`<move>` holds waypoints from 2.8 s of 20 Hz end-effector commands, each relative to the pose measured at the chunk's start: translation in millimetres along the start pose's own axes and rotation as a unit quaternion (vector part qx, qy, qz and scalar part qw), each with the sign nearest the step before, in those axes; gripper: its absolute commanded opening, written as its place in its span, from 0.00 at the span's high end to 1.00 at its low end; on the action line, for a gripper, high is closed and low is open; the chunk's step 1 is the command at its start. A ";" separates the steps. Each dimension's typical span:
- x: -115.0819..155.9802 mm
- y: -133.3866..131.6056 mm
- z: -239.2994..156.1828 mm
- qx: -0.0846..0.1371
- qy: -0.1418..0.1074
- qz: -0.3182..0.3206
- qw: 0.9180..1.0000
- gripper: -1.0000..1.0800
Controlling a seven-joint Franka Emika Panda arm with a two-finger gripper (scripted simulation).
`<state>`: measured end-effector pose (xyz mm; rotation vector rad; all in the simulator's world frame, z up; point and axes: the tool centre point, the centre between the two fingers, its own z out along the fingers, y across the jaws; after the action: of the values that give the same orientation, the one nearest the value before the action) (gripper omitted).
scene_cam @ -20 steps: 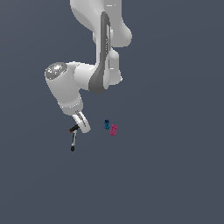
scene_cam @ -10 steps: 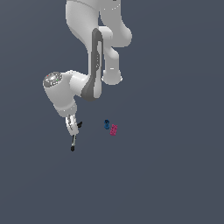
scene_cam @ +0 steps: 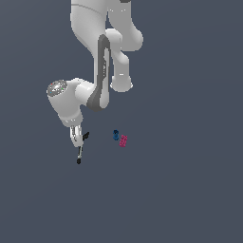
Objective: Pick up a designated object from a clutter of objects.
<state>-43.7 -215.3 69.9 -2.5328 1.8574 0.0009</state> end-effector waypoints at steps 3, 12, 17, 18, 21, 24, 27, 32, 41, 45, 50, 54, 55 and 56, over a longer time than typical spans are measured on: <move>-0.1 0.8 12.1 0.000 0.000 0.001 1.000 0.04; 0.3 1.5 46.4 0.000 0.000 0.003 1.000 0.04; 0.3 1.3 48.8 0.000 0.000 0.003 1.000 1.00; 0.3 1.3 48.8 0.000 0.000 0.003 1.000 1.00; 0.3 1.3 48.8 0.000 0.000 0.003 1.000 1.00; 0.3 1.3 48.8 0.000 0.000 0.003 1.000 1.00; 1.8 -4.4 41.8 0.006 0.004 0.002 1.000 1.00; -4.5 -7.4 33.9 0.006 0.004 0.002 1.000 1.00; -38.2 -23.3 -8.8 0.006 0.003 0.002 1.000 1.00; -61.5 -34.6 -38.7 0.005 0.003 0.003 1.000 1.00; -96.5 -51.9 -84.8 0.004 0.003 0.003 1.000 1.00; -125.5 -66.6 -123.5 0.003 0.004 0.004 1.000 1.00; -132.7 -70.3 -133.2 0.002 0.004 0.004 1.000 1.00; -140.0 -74.1 -142.8 0.002 0.004 0.004 1.000 1.00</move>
<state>-16.4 -71.7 197.9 -2.5261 1.8657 -0.0134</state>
